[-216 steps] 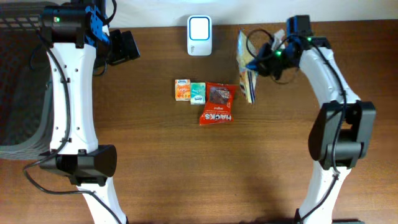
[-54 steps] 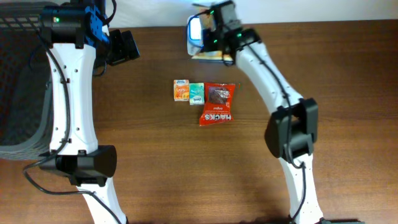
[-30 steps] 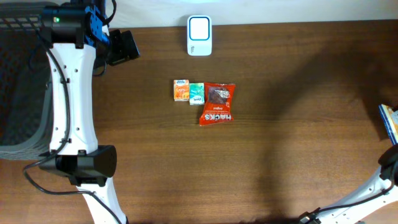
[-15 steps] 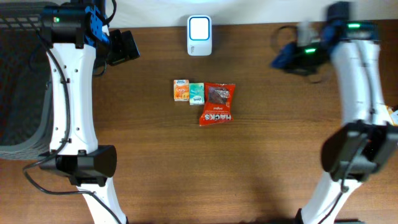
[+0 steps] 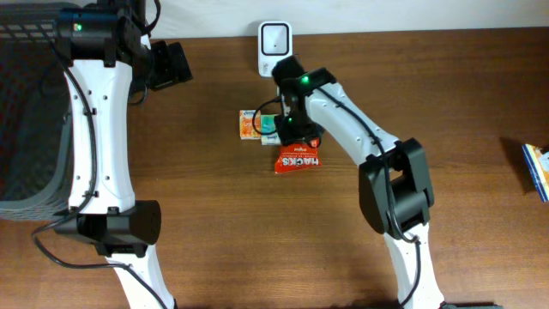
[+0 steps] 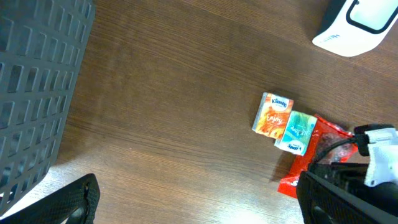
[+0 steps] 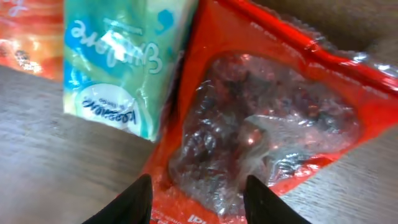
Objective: Scan the item barcode
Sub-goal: 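Grasp red snack bag on table with right gripper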
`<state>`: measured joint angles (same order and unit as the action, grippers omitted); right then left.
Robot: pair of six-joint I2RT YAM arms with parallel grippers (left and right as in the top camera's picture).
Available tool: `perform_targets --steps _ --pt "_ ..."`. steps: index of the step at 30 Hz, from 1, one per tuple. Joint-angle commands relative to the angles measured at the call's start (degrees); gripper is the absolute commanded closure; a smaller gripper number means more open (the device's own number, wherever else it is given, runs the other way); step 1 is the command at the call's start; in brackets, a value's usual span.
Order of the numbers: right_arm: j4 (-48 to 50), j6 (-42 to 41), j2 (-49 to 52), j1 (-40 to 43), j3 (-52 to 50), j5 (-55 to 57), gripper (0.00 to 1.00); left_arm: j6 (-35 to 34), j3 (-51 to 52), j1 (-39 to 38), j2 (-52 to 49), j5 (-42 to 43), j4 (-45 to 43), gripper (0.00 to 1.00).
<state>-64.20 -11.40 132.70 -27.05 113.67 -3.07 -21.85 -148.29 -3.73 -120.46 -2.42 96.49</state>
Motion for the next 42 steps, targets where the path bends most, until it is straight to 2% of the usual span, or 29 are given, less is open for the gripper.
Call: perform_targets --steps 1,3,4,6,7,11,13,16,17,18,19,20,22,23,24,25,28,29,33,36,38,40,42 --pt "0.2 -6.1 1.1 -2.0 -0.3 11.5 0.53 0.5 -0.4 0.2 1.1 -0.6 0.1 0.01" --pt "0.2 -7.6 2.8 -2.1 -0.5 10.8 0.53 0.5 -0.4 0.2 1.1 -0.6 0.1 0.01" --pt "0.3 -7.8 3.5 -2.2 -0.9 10.4 0.62 0.5 -0.4 0.2 1.1 -0.6 0.1 0.01" --pt "0.3 -7.8 3.6 -2.2 -1.3 10.4 0.89 0.5 -0.4 0.2 1.1 -0.6 0.1 0.01" --pt "0.1 -7.8 3.3 -2.1 -0.8 10.3 0.96 0.5 -0.4 0.2 1.1 -0.6 0.1 0.01" --pt "-8.0 -7.7 2.4 1.6 9.0 1.8 0.96 0.5 -0.4 0.2 1.1 -0.6 0.1 0.01" --pt "-11.8 -6.1 2.4 7.1 14.8 -11.2 0.96 0.5 -0.4 0.2 1.1 -0.6 0.1 0.01" --pt "-12.6 -3.6 2.4 16.5 14.4 -34.0 0.96 0.5 -0.4 0.2 1.1 -0.6 0.1 0.01" --pt "-13.1 -3.3 2.4 18.9 13.8 -37.2 0.96 0.5 -0.4 0.2 1.1 -0.6 0.1 0.01" --pt "-14.3 0.8 2.4 20.2 13.7 -37.2 0.96 0.5 -0.4 0.2 1.1 -0.6 0.1 0.01" --pt "-16.7 7.0 2.4 20.4 13.7 -37.2 0.92 0.5 -0.4 0.2 1.1 -0.6 0.1 0.01" --pt "-20.8 15.6 2.4 19.8 13.7 -37.2 0.85 0.5 -0.4 0.2 1.1 -0.6 0.1 0.01" --pt "-25.6 24.2 2.3 17.5 13.7 -32.8 0.64 0.5 -0.4 0.2 1.1 -0.6 0.1 0.01" --pt "-27.1 24.6 2.3 14.5 13.7 -21.7 0.48 0.5 -0.4 0.2 1.1 -0.6 0.1 0.01" --pt "-27.7 24.4 2.3 11.9 13.7 -14.8 0.39 0.5 -0.4 0.2 1.1 -0.6 0.1 0.01" --pt "-27.7 23.5 2.3 8.8 13.7 -9.6 0.19 0.5 -0.4 0.2 1.1 -0.6 0.1 0.01" --pt "-27.8 15.8 2.3 -1.7 13.7 12.0 0.15 0.5 -0.4 0.2 1.1 -0.6 0.1 0.01" --pt "-28.4 15.3 2.3 -3.9 13.7 14.8 0.14 0.5 -0.4 0.2 1.1 -0.6 0.1 0.01" --pt "-30.1 15.3 2.3 -9.7 13.7 15.9 0.14 0.5 -0.4 0.2 1.1 -0.6 0.1 0.01" --pt "-30.7 11.2 2.3 -12.4 11.3 21.8 0.14 0.5 -0.4 0.2 1.1 -0.6 0.1 0.01" --pt "-28.6 10.8 2.3 -13.0 7.7 23.1 0.14 0.5 -0.4 0.2 1.1 -0.6 0.1 0.01" --pt "-21.5 10.9 2.3 -13.1 1.1 26.8 0.14 0.5 -0.4 0.2 1.1 -0.6 0.1 0.01" --pt "-17.1 10.9 2.3 -13.1 -0.6 29.5 0.14 0.5 -0.4 0.2 1.1 -0.6 0.1 0.01"
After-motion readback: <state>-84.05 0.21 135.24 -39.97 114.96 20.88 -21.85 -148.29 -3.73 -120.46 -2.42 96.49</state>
